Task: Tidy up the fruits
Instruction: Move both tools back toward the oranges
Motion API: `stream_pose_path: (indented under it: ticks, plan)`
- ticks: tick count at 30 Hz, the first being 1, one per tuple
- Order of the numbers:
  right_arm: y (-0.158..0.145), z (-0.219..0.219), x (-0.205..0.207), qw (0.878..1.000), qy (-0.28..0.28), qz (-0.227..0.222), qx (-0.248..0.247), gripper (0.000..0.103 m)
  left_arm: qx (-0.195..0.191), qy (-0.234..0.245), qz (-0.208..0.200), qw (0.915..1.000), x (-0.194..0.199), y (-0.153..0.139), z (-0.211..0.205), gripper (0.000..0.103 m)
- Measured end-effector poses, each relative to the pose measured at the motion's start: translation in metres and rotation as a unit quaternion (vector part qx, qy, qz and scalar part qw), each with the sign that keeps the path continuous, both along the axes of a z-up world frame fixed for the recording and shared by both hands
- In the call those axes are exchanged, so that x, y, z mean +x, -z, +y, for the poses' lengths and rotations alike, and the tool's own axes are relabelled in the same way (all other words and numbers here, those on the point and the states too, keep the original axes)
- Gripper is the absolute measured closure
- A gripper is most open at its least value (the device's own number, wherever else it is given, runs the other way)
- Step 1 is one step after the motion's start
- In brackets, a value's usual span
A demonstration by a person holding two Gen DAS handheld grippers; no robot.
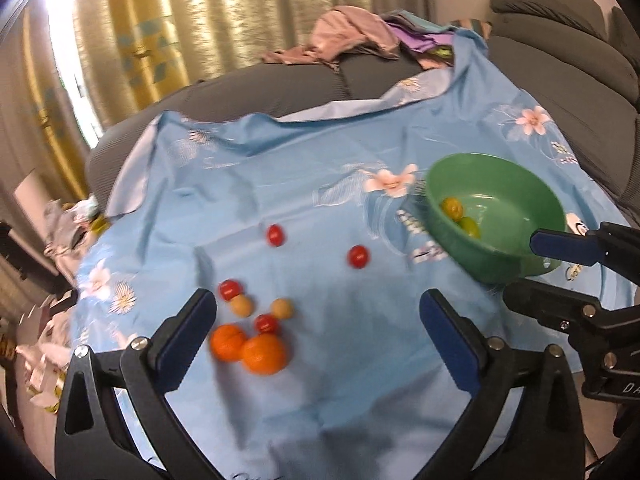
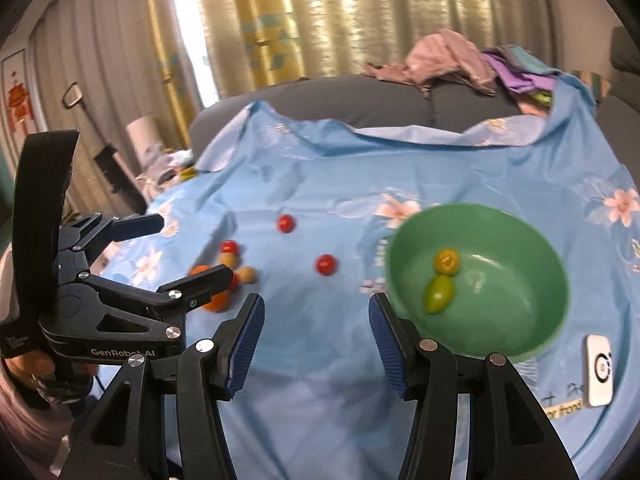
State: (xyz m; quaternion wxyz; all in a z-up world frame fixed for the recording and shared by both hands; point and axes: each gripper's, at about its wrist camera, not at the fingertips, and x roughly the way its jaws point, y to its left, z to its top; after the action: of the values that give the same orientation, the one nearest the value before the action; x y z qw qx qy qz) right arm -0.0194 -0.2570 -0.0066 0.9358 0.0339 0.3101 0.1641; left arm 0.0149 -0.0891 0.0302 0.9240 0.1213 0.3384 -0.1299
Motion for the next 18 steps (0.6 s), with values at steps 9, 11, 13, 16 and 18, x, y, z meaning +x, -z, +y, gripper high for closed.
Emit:
stream_pose_path:
  ticks: [9, 11, 13, 16, 18]
  plan:
    - [-0.010, 0.035, -0.006, 0.999, -0.043, -0.007, -0.008, 0.048, -0.012, -0.041, -0.015, 0.9990, -0.022, -0.009, 0.041, 0.001]
    - [-0.012, 0.042, -0.007, 0.999, -0.050, -0.009, -0.010, 0.048, -0.015, -0.047, -0.016, 0.9987, -0.023, -0.011, 0.047, 0.001]
    - [-0.013, 0.047, -0.008, 0.998, -0.055, -0.010, -0.011, 0.048, -0.017, -0.053, -0.019, 0.9983, -0.025, -0.012, 0.053, 0.001]
    - [-0.014, 0.055, -0.009, 0.998, -0.061, -0.010, -0.014, 0.048, -0.018, -0.058, -0.018, 0.9980, -0.027, -0.011, 0.060, 0.001]
    - [-0.014, 0.059, -0.009, 0.998, -0.065, -0.009, -0.016, 0.048, -0.020, -0.058, -0.017, 0.9979, -0.027, -0.011, 0.062, 0.001]
